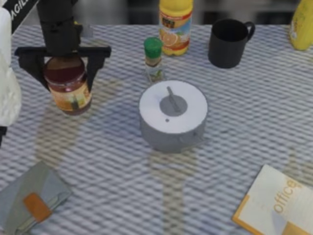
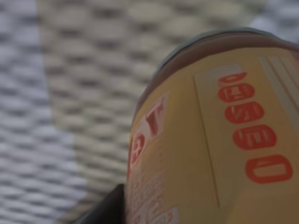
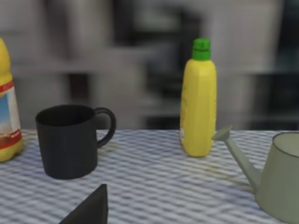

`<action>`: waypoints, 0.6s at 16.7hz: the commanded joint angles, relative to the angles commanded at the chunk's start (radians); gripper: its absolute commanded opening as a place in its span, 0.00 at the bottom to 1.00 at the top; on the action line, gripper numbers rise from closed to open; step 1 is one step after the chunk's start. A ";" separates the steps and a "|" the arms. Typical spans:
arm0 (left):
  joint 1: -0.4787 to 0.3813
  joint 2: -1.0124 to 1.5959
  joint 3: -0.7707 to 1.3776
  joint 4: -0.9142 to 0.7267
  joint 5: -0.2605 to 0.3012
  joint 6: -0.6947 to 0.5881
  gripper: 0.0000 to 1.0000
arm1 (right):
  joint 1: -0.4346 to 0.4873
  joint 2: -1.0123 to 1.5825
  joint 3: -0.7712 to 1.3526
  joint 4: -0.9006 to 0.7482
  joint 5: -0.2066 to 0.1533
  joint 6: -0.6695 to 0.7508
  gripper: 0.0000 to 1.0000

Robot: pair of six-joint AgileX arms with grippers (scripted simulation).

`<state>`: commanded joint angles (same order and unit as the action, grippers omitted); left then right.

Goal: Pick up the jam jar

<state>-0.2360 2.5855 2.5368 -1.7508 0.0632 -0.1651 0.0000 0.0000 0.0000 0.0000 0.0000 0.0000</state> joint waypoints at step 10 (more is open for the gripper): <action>-0.017 0.035 0.022 0.000 0.006 -0.071 0.00 | 0.000 0.000 0.000 0.000 0.000 0.000 1.00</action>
<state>-0.2528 2.6209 2.5586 -1.7503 0.0697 -0.2366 0.0000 0.0000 0.0000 0.0000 0.0000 0.0000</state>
